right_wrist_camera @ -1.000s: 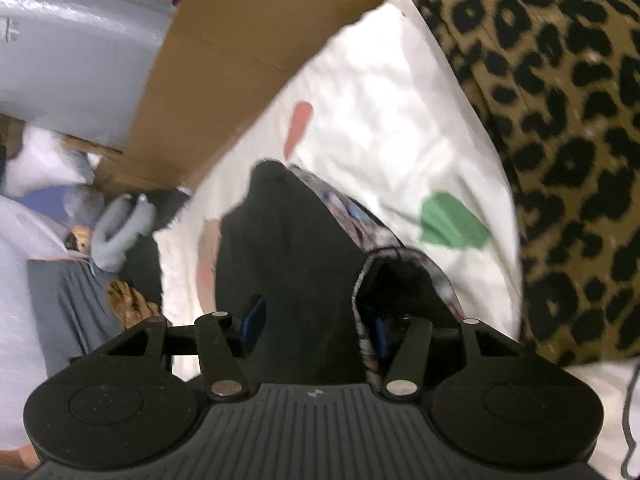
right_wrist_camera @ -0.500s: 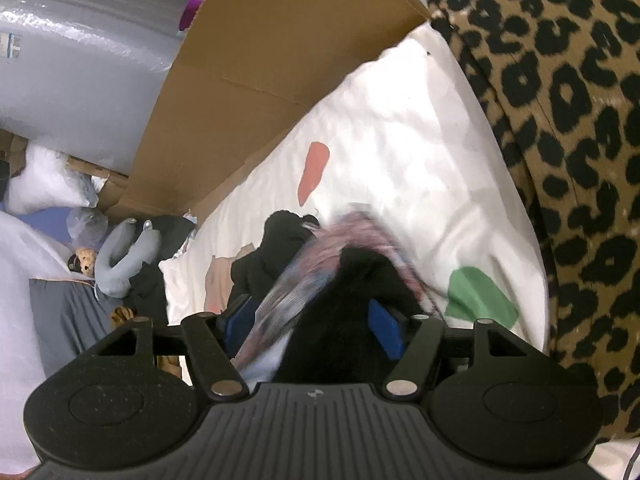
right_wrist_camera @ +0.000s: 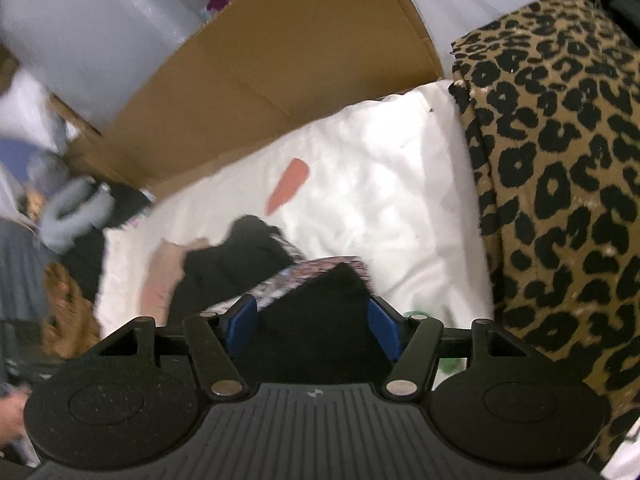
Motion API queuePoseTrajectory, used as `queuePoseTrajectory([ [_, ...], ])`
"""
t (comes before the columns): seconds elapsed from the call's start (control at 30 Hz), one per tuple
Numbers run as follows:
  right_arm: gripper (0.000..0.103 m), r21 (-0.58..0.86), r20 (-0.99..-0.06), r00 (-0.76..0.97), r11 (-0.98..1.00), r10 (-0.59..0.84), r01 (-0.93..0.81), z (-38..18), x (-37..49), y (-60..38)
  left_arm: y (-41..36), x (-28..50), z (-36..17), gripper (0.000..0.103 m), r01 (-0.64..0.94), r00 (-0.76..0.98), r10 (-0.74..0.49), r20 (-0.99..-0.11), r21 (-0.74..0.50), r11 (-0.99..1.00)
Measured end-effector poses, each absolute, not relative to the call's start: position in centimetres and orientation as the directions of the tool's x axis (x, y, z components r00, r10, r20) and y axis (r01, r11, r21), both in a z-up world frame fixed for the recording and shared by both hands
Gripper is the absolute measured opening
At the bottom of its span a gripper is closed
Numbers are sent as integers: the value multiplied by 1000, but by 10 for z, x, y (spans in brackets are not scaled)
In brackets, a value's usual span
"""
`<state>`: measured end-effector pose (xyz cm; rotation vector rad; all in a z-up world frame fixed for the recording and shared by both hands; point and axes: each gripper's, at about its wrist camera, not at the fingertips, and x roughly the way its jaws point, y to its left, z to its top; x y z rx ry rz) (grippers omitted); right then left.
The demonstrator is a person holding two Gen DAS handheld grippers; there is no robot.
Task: Fold clothes
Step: 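Lay the held end flat on the folded shorts with both grippers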
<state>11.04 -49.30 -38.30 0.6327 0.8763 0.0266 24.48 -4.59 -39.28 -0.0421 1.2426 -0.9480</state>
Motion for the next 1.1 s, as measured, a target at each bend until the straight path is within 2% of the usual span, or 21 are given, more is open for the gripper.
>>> queuePoseTrajectory([
  [0.1, 60, 472, -733, 635, 855, 243, 217, -388, 115, -489, -47, 247, -398, 48, 586, 11, -621, -784, -498, 639],
  [0.17, 53, 443, -747, 624, 871, 228, 211, -392, 120, -487, -47, 248, -402, 36, 582, 0, -618, -787, -502, 639],
  [0.23, 53, 427, -753, 621, 880, 217, 210, -395, 122, -486, -48, 249, -406, 28, 574, -17, -611, -791, -508, 642],
  [0.3, 53, 419, -755, 620, 884, 212, 207, -397, 124, -485, -48, 249, -410, 26, 568, -20, -608, -794, -509, 646],
  [0.37, 51, 411, -758, 619, 889, 208, 204, -399, 126, -485, -50, 248, -410, 15, 577, -23, -609, -793, -508, 640],
  [0.43, 34, 403, -760, 618, 893, 203, 201, -401, 128, -484, -51, 246, -410, 9, 587, -20, -609, -793, -503, 634],
  [0.47, 18, 398, -761, 617, 895, 201, 200, -402, 129, -484, -51, 246, -409, 6, 593, -15, -611, -792, -499, 632],
  [0.5, 11, 390, -763, 617, 898, 191, 204, -400, 129, -484, -51, 245, -407, 4, 598, -8, -612, -791, -494, 631],
  [0.57, 5, 381, -763, 621, 901, 179, 209, -396, 128, -484, -51, 244, -404, 3, 610, 4, -615, -789, -485, 627],
  [0.9, 4, 373, -737, 660, 902, 147, 216, -375, 126, -485, -43, 250, -393, 3, 592, 69, -620, -782, -468, 656],
  [1.1, 4, 365, -768, 622, 902, 152, 229, -397, 138, -486, -49, 251, -405, 3, 594, 59, -574, -817, -433, 678],
])
